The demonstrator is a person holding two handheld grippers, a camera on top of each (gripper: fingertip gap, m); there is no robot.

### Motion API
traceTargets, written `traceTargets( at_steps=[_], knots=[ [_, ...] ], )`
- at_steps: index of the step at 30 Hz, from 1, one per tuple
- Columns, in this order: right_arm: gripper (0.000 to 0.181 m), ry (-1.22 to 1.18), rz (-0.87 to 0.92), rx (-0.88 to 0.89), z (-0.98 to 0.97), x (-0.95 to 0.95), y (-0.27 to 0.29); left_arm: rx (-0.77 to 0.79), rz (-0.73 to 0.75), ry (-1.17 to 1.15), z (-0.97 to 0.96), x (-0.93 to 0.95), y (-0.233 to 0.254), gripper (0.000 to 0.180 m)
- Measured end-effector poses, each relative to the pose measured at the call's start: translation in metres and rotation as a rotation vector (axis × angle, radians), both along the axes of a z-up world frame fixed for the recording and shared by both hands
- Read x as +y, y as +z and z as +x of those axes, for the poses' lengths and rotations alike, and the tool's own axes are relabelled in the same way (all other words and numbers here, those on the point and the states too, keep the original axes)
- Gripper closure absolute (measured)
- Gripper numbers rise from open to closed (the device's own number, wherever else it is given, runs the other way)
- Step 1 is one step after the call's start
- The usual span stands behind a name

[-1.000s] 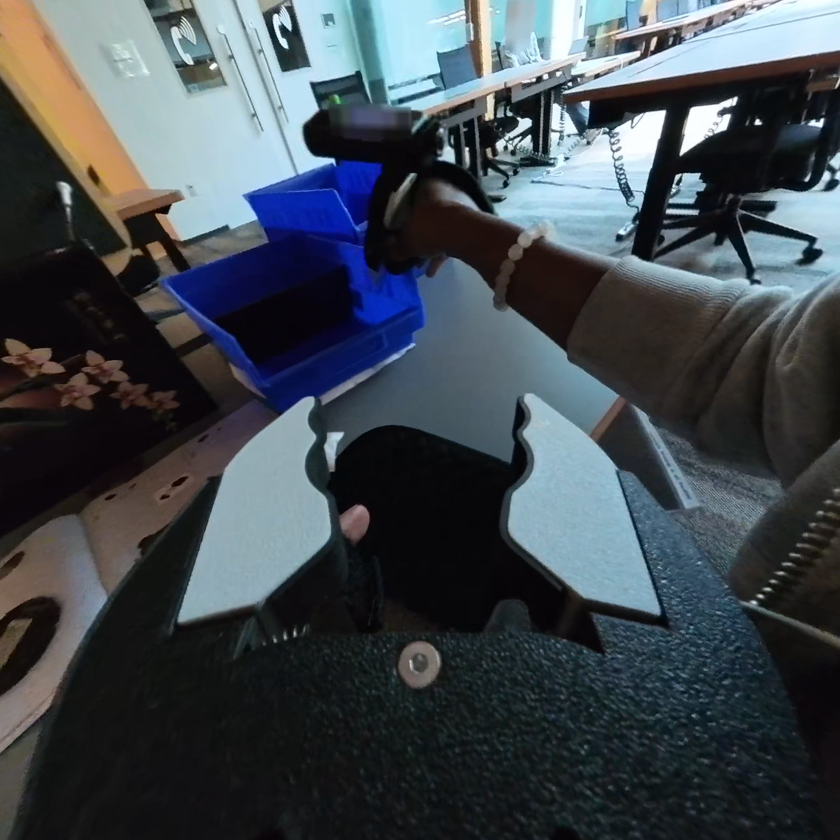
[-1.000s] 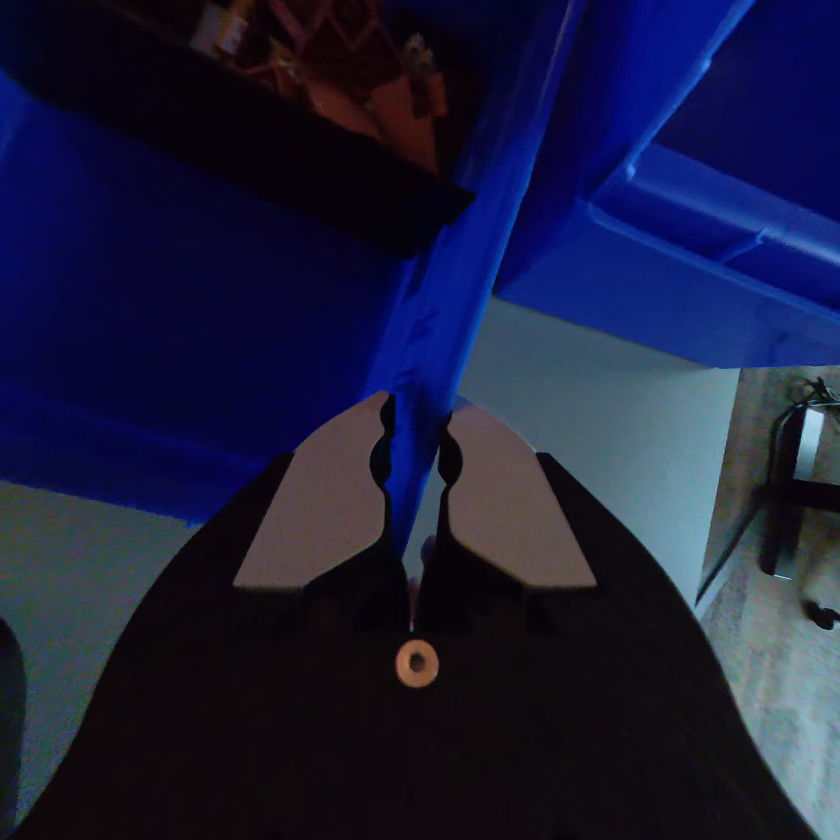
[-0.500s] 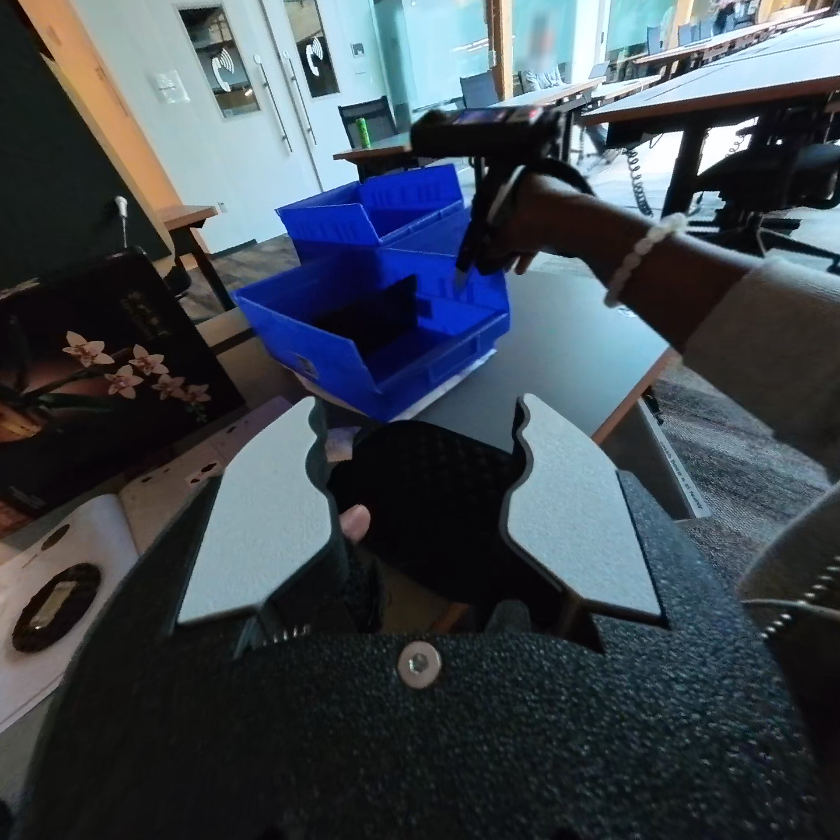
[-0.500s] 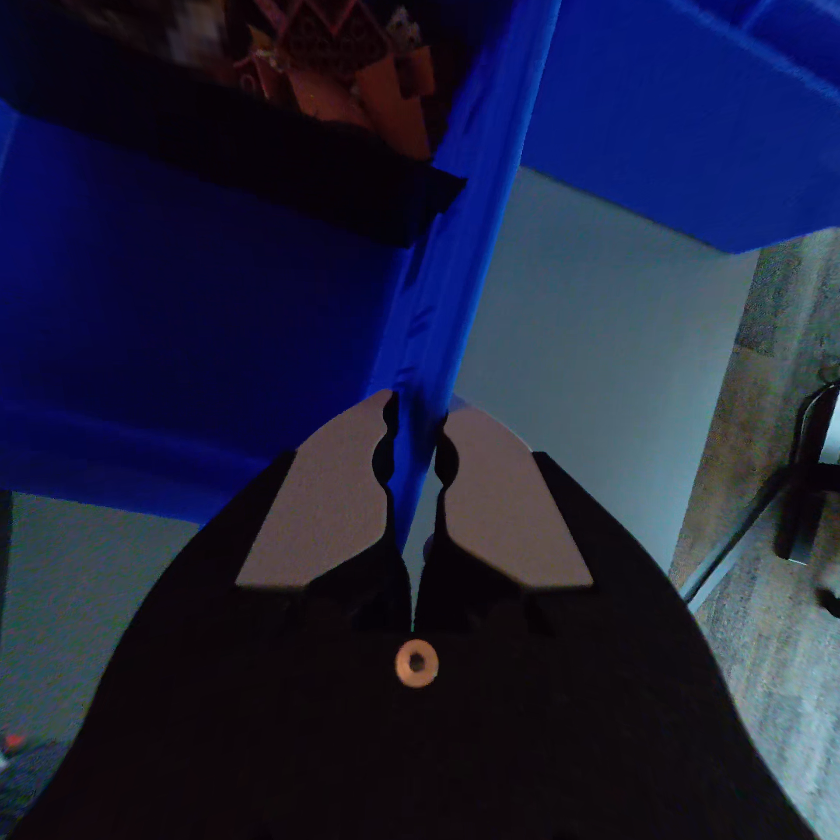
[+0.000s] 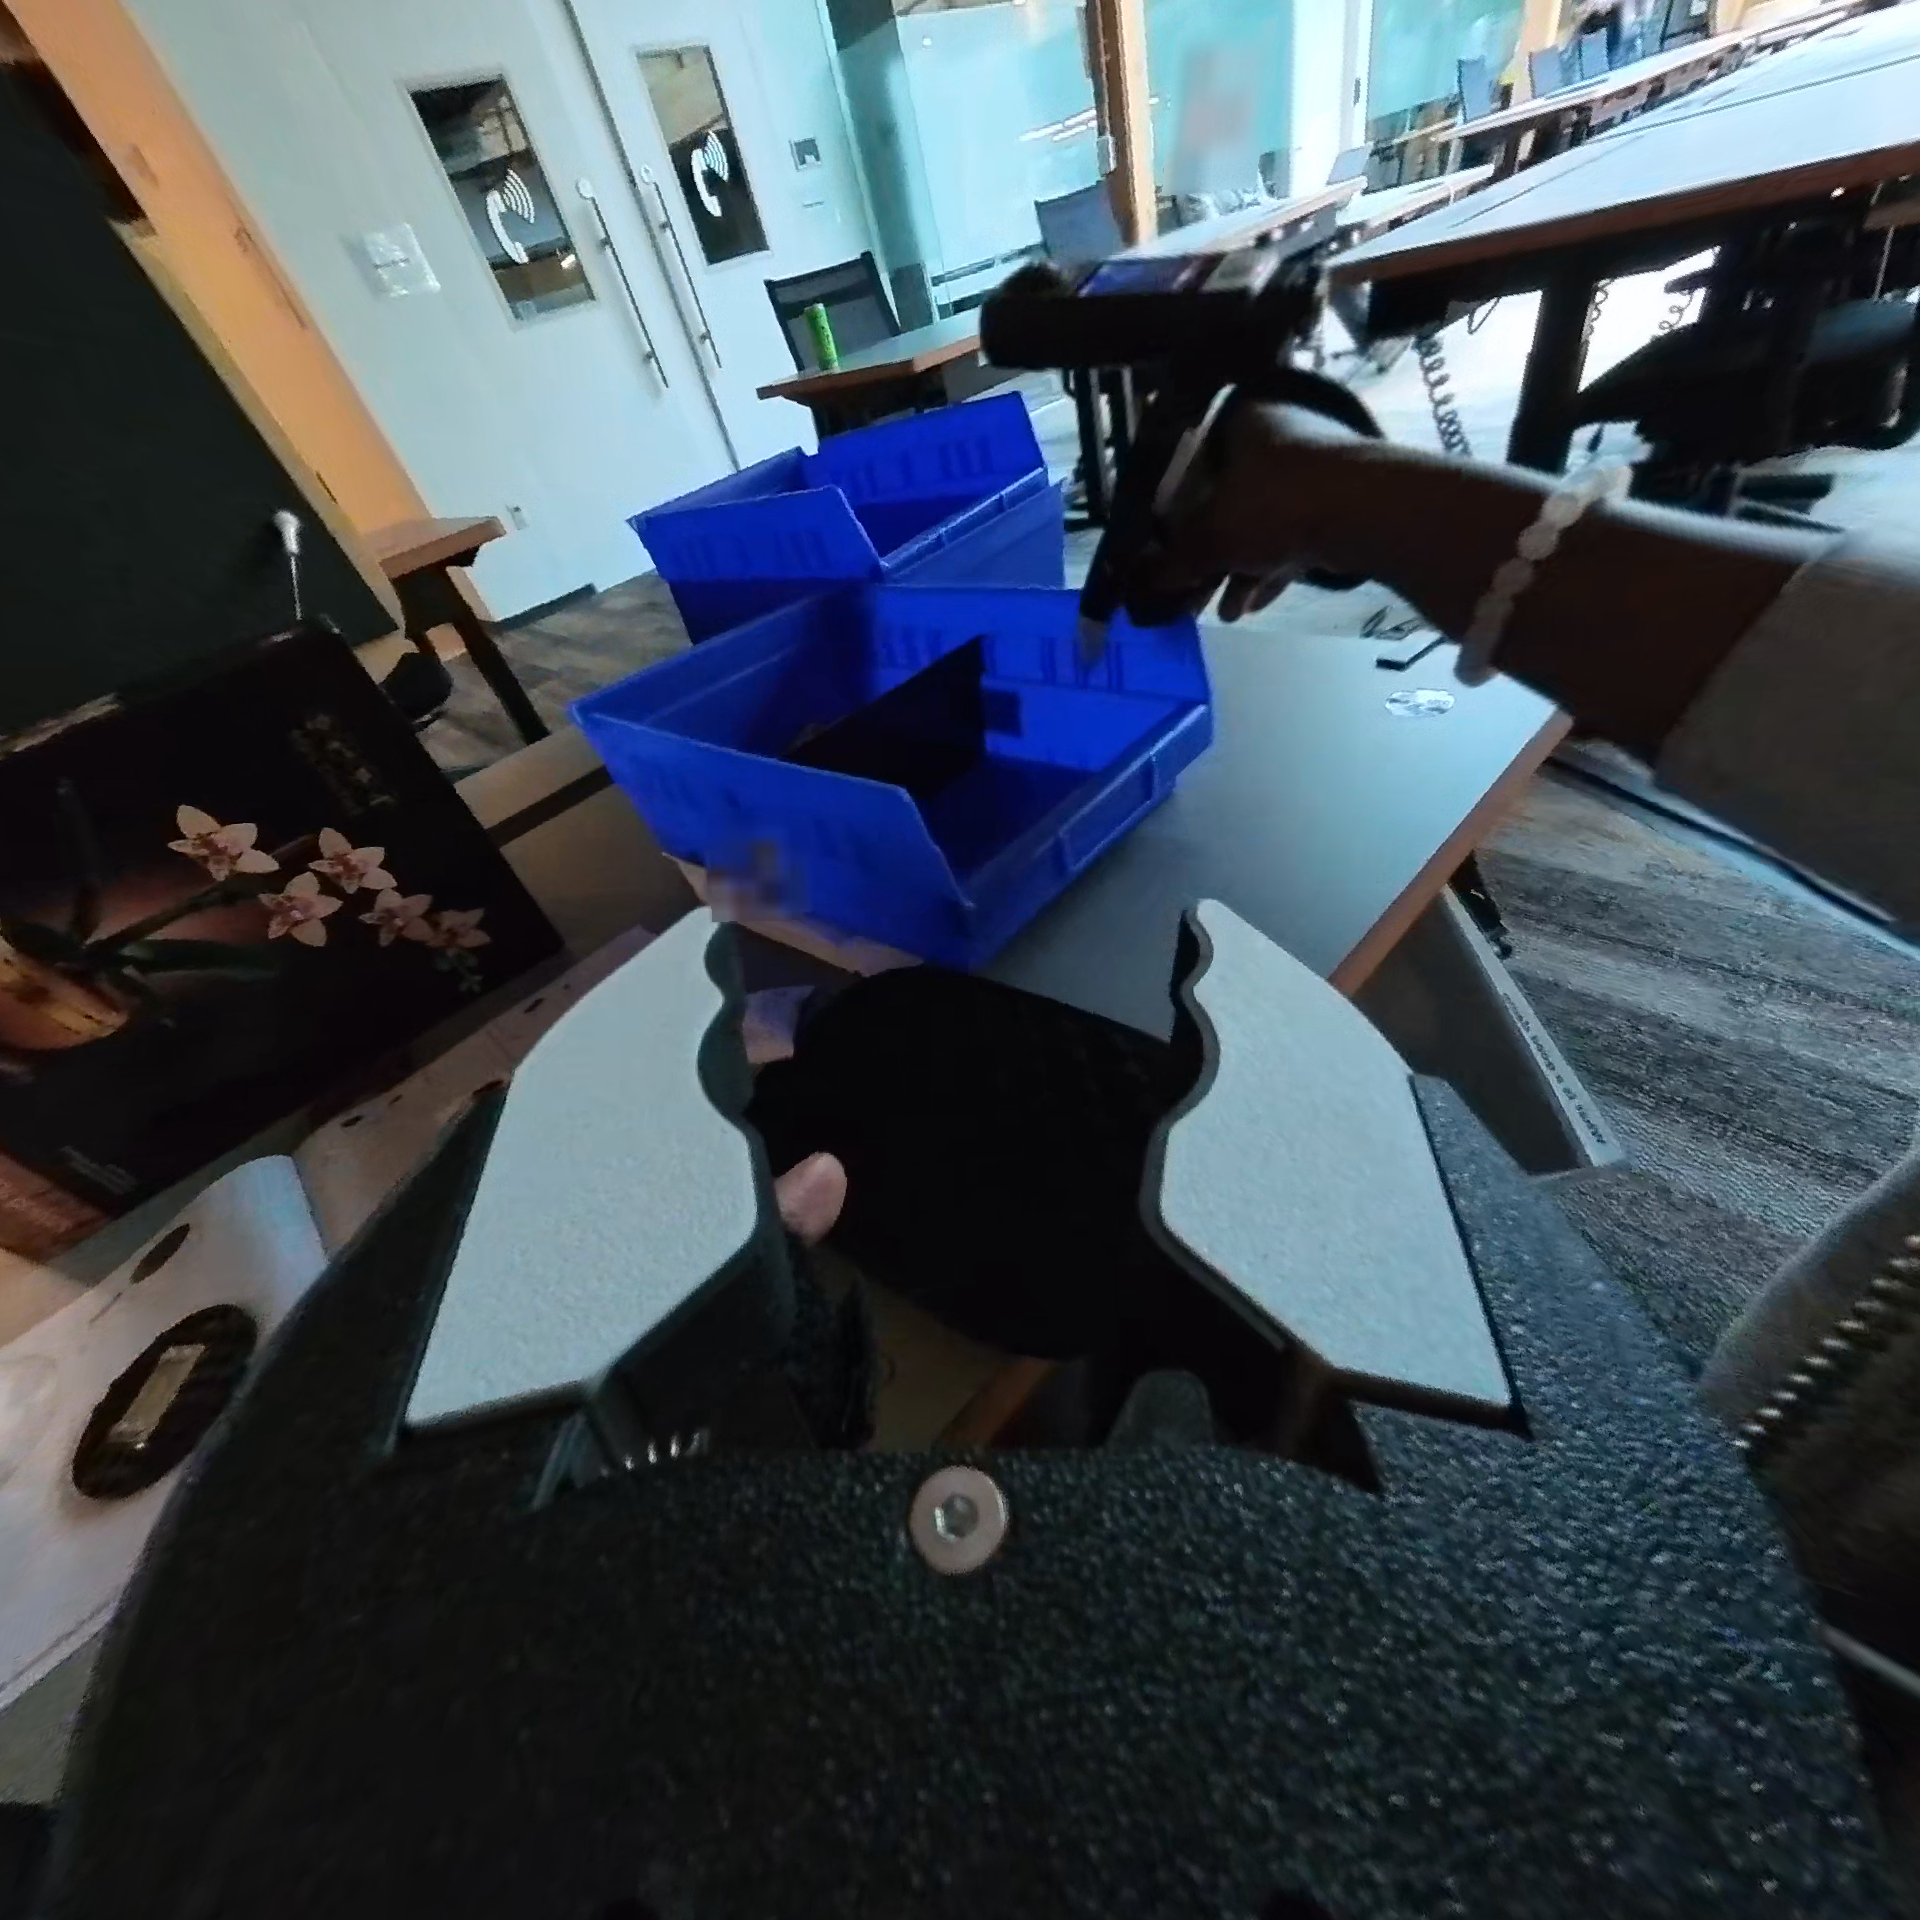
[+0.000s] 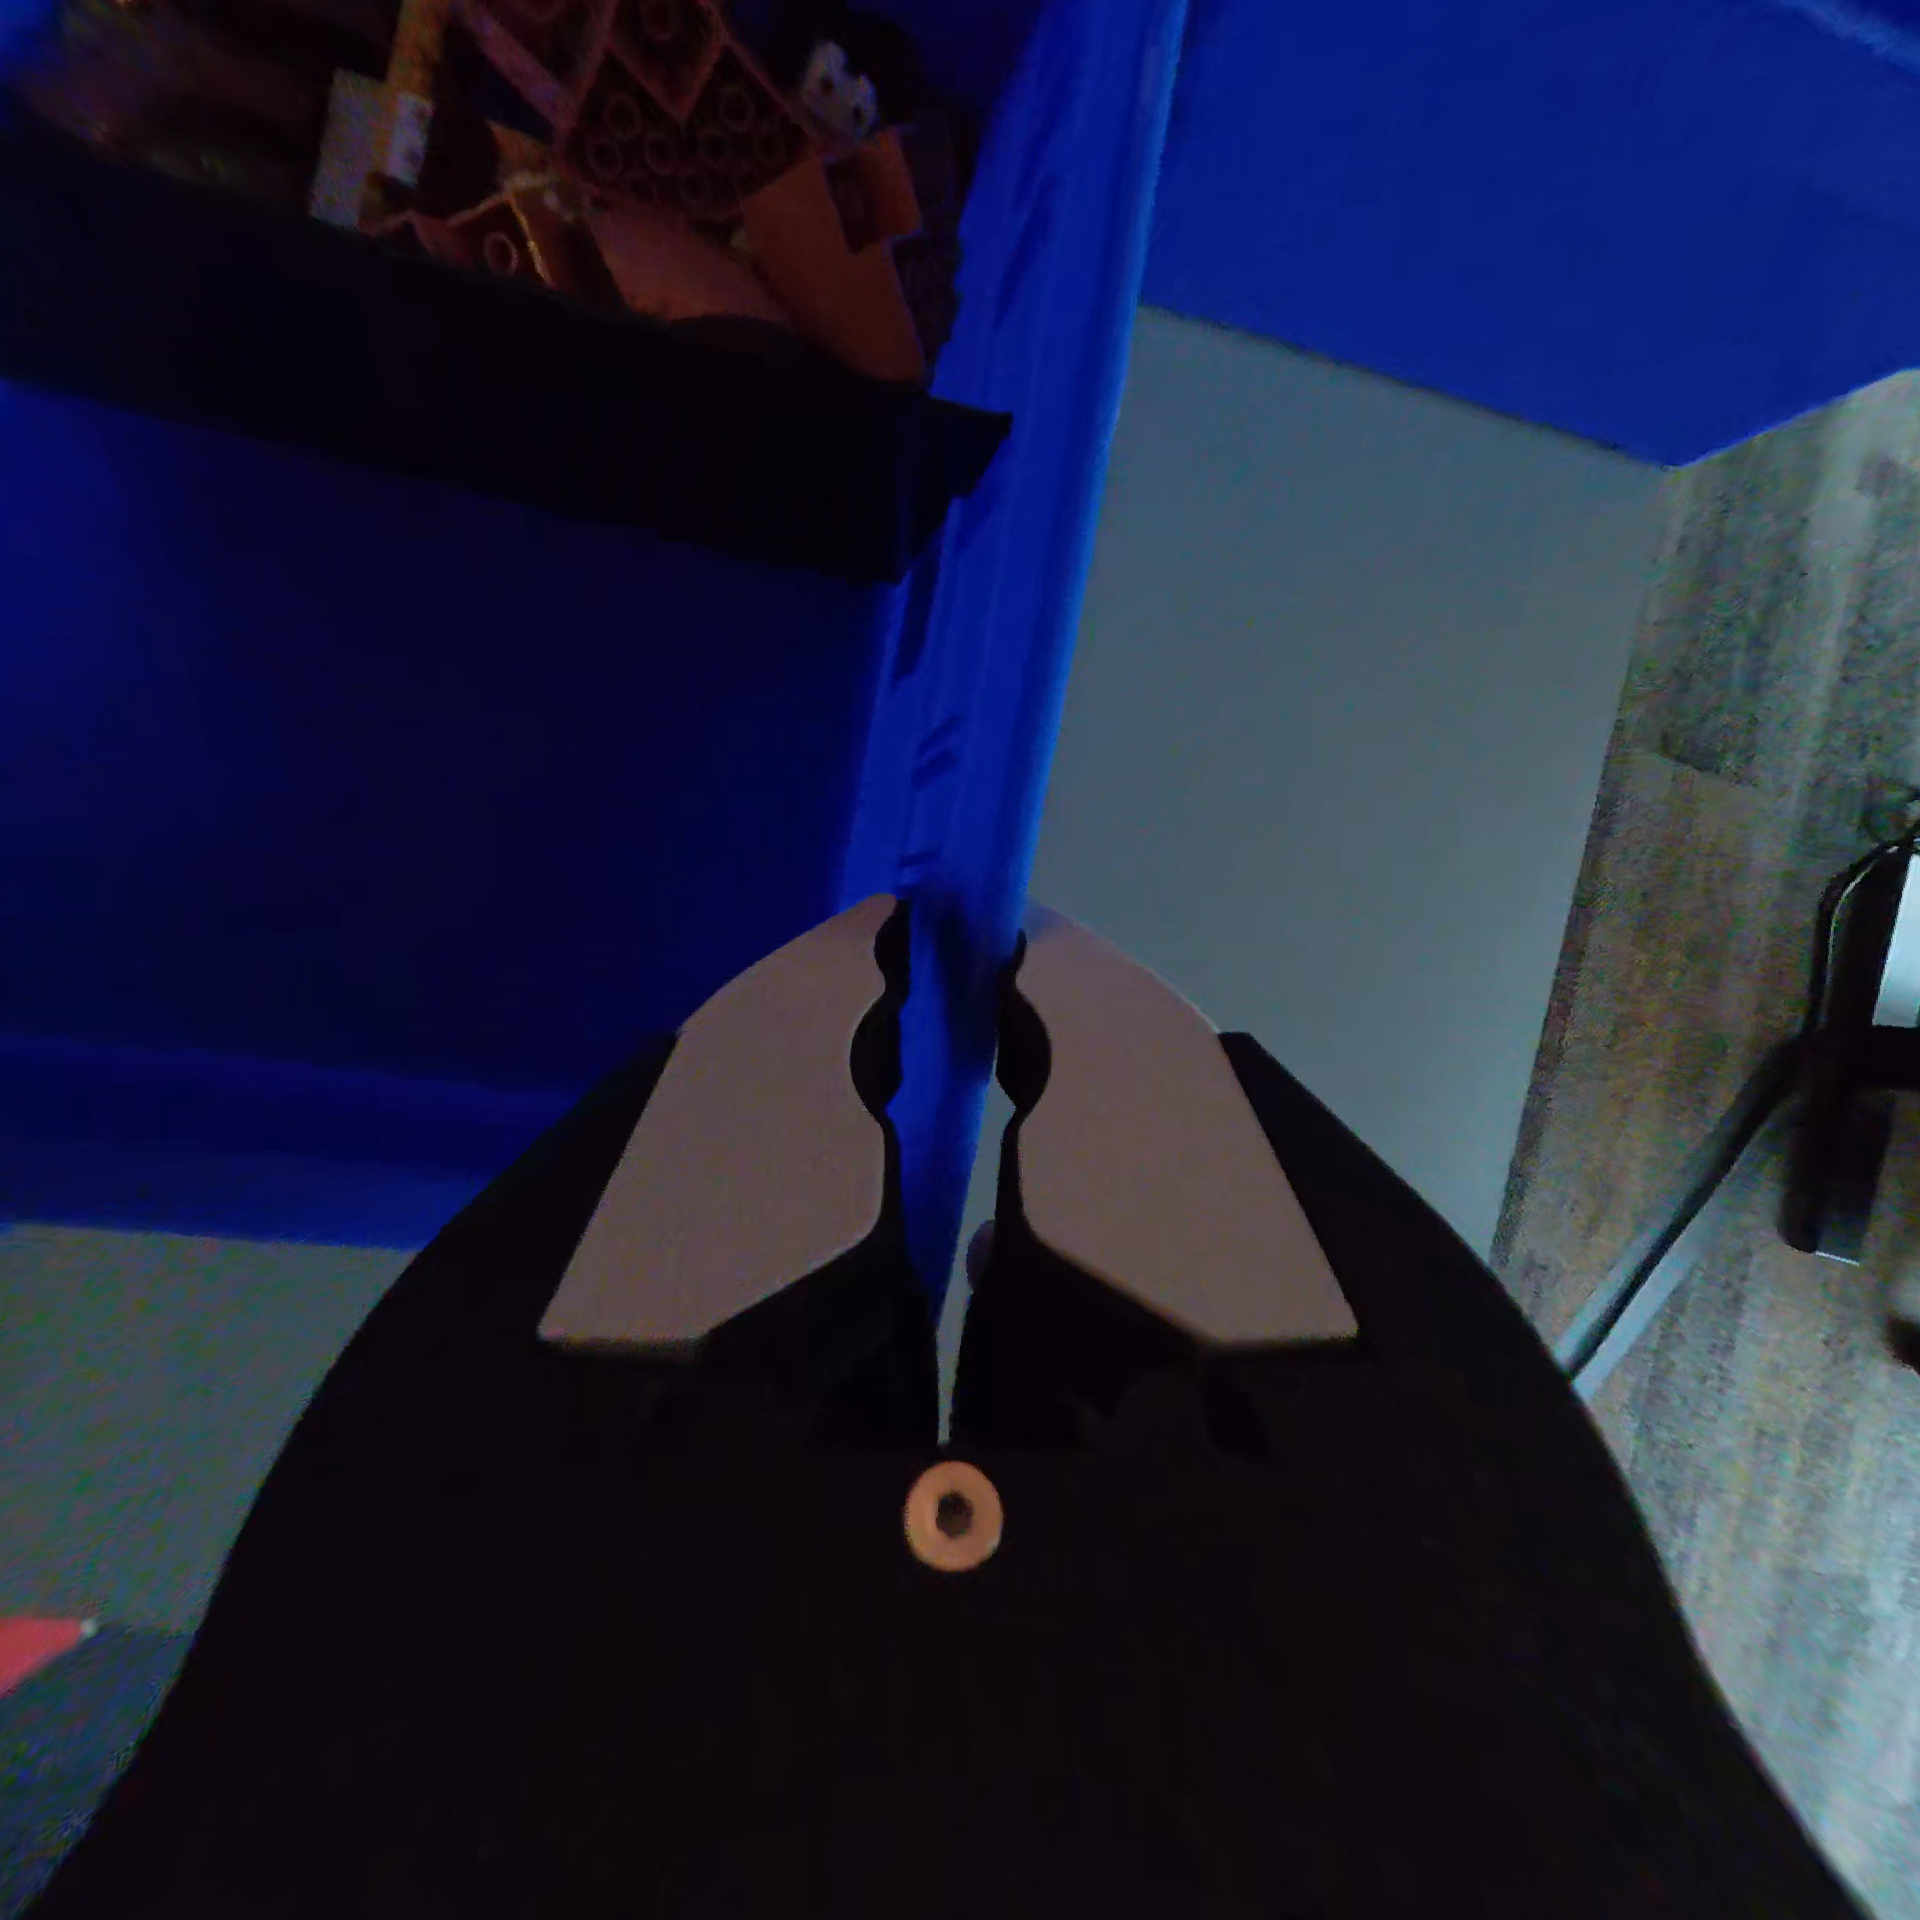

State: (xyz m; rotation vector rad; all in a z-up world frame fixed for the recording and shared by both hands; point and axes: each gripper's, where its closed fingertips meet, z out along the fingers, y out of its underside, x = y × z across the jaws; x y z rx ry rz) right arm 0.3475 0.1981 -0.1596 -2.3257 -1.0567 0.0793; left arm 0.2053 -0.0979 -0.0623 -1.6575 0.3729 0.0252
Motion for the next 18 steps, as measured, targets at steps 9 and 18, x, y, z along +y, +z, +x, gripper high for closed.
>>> traceTargets(
  at_steps=[9, 18],
  knots=[
    [0.131, -0.03, 0.081, 0.278, -0.048, 0.02, 0.012, 0.007, -0.003, -0.047, 0.013, 0.002, -0.002, 0.102],
    [0.086, 0.884, 0.437, 0.154, -0.071, -0.106, 0.032, 0.007, -0.024, -0.097, 0.024, 0.012, -0.009, 0.102]
  ],
)
